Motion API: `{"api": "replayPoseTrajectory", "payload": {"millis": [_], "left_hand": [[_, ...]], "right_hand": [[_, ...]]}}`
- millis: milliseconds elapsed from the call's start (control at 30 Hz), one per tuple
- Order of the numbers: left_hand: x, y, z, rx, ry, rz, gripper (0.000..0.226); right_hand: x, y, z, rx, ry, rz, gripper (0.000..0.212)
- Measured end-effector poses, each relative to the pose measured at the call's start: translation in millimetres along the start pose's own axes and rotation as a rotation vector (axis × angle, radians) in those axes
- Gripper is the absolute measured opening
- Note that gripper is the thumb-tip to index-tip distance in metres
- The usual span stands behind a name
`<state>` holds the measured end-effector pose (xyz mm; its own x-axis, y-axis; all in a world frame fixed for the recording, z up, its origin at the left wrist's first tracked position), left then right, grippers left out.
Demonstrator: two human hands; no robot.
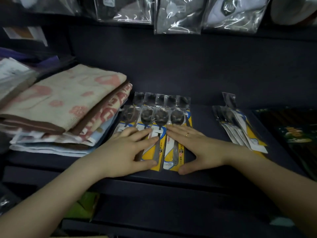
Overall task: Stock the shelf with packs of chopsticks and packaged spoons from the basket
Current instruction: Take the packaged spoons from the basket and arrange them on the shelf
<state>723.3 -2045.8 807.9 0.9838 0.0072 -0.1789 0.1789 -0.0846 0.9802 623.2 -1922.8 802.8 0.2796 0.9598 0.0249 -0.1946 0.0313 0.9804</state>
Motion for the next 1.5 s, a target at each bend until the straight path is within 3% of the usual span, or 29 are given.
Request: {"api": "replayPoseTrajectory", "payload": {"millis": [67, 133, 200, 233, 300, 400, 500, 667, 733, 800, 867, 933, 1000, 1100, 1200, 1267, 1367, 1433, 1500], "left_hand": [[-1.9, 5.6, -2.6, -0.009, -0.008, -0.036, 0.104], [-6.4, 14.7, -7.2, 0.029, -0.014, -0.119, 0.104], [-12.1, 24.5, -16.7, 0.120, -0.023, -0.222, 0.097], [-15.7, 28.3, -23.8, 0.153, -0.042, -0.263, 0.089], [-23.9, 31.5, -40.0, 0.188, -0.107, -0.299, 0.073], [-38.3, 33.9, -56.7, 0.286, -0.135, -0.305, 0.062], [-52.8, 38.0, -69.6, 0.360, -0.105, -0.361, 0.045], [-74.5, 40.0, -96.0, 0.456, -0.068, -0.426, 0.038], [-83.1, 38.4, -105.6, 0.475, -0.044, -0.440, 0.030], [-91.9, 36.9, -113.4, 0.499, -0.007, -0.456, 0.023], [-99.6, 34.6, -121.4, 0.526, 0.022, -0.462, 0.019], [-105.6, 32.0, -130.3, 0.558, 0.040, -0.468, 0.021], [-109.7, 29.9, -137.1, 0.603, 0.094, -0.465, 0.026], [-109.5, 29.8, -144.7, 0.733, 0.162, -0.507, 0.032], [-99.3, 29.8, -146.2, 0.968, 0.200, -0.565, 0.027], [-88.9, 27.1, -141.3, 1.162, 0.256, -0.597, 0.014], [-75.1, 22.1, -131.1, 1.302, 0.341, -0.591, 0.019], [-63.1, 18.1, -125.3, 1.289, 0.374, -0.529, 0.020], [-49.1, 12.4, -117.2, 1.131, 0.374, -0.454, 0.019]], "right_hand": [[0.2, 3.7, 1.9, -0.037, -0.020, -0.037, 0.114], [4.0, 24.1, -9.0, -0.125, -0.114, -0.301, 0.110], [19.3, 48.9, -41.7, -0.103, -0.292, -0.636, 0.075], [27.9, 55.6, -64.7, -0.020, -0.407, -0.719, 0.058], [41.8, 58.1, -114.3, 0.073, -0.675, -0.711, 0.046], [58.5, 51.8, -163.5, 0.041, -0.976, -0.583, 0.055], [61.2, 48.3, -181.1, -0.042, -1.006, -0.535, 0.051], [77.0, 53.6, -201.5, -0.252, -1.101, -0.633, 0.062], [84.2, 59.6, -203.1, -0.194, -1.091, -0.627, 0.060], [90.6, 74.2, -197.9, 0.029, -1.022, -0.631, 0.047], [96.4, 89.0, -193.1, 0.085, -0.944, -0.693, 0.033], [99.8, 97.5, -188.8, -0.166, -0.889, -0.764, 0.017], [96.1, 100.4, -169.4, -0.590, -0.785, -0.824, 0.007], [86.1, 99.8, -122.9, -1.103, -0.637, -0.830, 0.017], [76.1, 95.0, -84.7, -1.304, -0.530, -0.783, 0.016], [70.3, 89.7, -65.3, -1.350, -0.462, -0.723, 0.020], [58.4, 83.5, -53.3, -1.228, -0.422, -0.672, 0.022], [48.8, 88.5, -63.3, -1.126, -0.430, -0.771, 0.036], [36.4, 92.6, -80.2, -1.018, -0.448, -0.852, 0.055]]}}
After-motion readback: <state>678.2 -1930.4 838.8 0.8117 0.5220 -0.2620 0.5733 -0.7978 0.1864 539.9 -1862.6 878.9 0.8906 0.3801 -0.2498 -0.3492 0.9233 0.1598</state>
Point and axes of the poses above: each hand's wrist, its own x-axis away from the middle knuckle, its own y-axis out of the back of the hand, z = x × y, the point moved 7 cm from there along -x, towards the middle knuckle, and after that the axes turned 11 degrees about -z, right-handed, at the moved point
